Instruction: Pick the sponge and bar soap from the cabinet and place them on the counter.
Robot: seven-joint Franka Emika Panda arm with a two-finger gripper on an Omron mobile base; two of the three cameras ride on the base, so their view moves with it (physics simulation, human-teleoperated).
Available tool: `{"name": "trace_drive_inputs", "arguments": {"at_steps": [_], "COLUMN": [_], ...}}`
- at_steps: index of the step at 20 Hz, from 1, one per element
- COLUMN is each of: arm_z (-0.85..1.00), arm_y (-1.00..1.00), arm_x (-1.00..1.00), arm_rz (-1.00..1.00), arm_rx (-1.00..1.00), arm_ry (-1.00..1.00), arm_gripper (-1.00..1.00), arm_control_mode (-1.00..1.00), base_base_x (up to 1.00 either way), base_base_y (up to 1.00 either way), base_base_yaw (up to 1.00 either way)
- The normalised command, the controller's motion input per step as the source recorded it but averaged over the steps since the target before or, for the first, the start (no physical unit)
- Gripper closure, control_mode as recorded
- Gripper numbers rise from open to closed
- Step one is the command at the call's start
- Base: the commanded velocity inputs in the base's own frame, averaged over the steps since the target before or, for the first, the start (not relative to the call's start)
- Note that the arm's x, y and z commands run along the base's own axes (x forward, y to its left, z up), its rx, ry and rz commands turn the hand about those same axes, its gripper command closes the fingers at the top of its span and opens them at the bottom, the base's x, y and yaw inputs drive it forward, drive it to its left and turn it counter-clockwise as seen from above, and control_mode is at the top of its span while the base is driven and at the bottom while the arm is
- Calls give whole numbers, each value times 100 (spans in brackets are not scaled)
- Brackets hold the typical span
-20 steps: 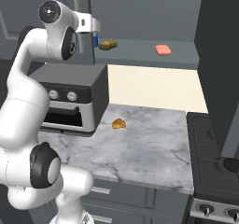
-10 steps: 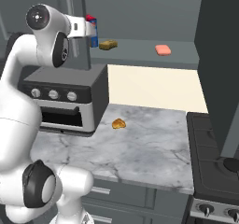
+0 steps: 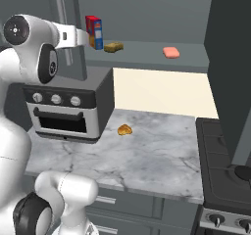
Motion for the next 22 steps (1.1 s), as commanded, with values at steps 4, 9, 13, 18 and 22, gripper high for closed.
{"name": "trace_drive_inputs", "arguments": {"at_steps": [4, 9, 13, 18, 22], "arm_z": [0, 0, 0, 0, 0], "arm_y": [0, 0, 0, 0, 0], "arm_x": [-70, -68, -67, -65, -57], "arm_rz": [-5, -5, -5, -4, -5], "arm_rx": [0, 0, 0, 0, 0], "arm_ry": [-3, -3, -2, -2, -2], "arm_gripper": [100, 100, 100, 100, 100], "arm_control_mode": [-100, -100, -100, -100, -100], "base_base_x": [0, 0, 0, 0, 0], "base_base_y": [0, 0, 0, 0, 0], "base_base_yaw": [0, 0, 0, 0, 0]}}
